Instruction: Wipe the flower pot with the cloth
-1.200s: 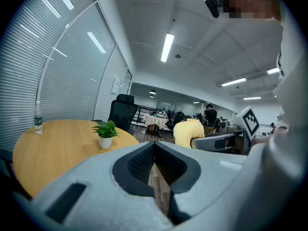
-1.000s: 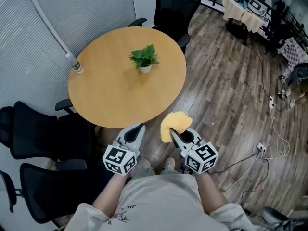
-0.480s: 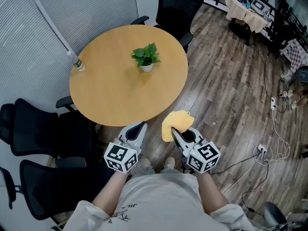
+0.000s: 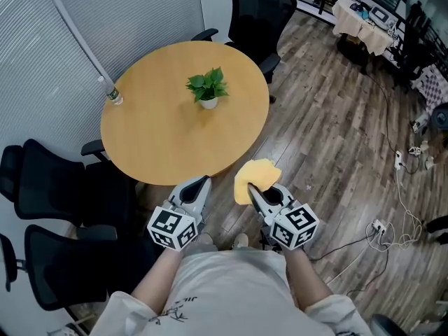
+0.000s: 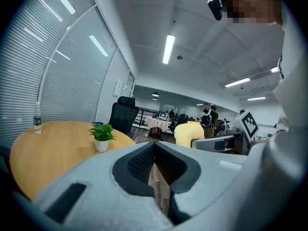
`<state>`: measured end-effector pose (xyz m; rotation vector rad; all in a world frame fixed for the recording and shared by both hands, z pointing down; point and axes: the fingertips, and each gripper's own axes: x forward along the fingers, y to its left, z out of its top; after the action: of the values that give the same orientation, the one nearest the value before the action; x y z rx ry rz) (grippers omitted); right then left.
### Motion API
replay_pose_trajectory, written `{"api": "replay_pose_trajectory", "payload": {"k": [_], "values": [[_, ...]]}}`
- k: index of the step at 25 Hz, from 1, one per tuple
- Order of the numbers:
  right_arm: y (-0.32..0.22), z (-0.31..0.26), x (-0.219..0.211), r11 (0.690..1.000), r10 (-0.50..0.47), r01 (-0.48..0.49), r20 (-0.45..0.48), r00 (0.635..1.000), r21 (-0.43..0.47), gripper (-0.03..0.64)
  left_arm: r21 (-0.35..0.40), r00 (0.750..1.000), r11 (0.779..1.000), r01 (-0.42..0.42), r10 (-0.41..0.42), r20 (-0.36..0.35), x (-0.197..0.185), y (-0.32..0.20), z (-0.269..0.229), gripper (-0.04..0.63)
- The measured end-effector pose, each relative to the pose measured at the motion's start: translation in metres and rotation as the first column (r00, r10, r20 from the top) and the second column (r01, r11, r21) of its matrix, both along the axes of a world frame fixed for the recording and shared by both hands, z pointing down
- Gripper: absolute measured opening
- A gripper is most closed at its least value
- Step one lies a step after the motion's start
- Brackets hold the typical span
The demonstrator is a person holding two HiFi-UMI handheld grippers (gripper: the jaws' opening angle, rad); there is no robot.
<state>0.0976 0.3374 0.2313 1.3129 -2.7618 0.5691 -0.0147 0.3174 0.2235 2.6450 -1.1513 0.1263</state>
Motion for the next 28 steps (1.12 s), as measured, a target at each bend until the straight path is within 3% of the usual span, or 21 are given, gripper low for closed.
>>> {"api": "replay_pose_trajectory", "payload": {"k": [14, 28], "values": [[-0.024, 0.016, 0.009, 0.998, -0.064, 0.064, 0.005, 0.998, -0.028, 0.063, -0.034, 0.998, 0.997, 0.067, -0.067, 0.007, 0.009, -0.015, 0.018, 0.010], [-0.142, 0.018, -0.009, 0.999, 0.000, -0.001, -0.036, 0.999, -0.037, 0.063, -0.022, 1.000, 1.000, 0.001, -0.001, -0.020, -0.009, -0.149, 0.017, 0.011]]}}
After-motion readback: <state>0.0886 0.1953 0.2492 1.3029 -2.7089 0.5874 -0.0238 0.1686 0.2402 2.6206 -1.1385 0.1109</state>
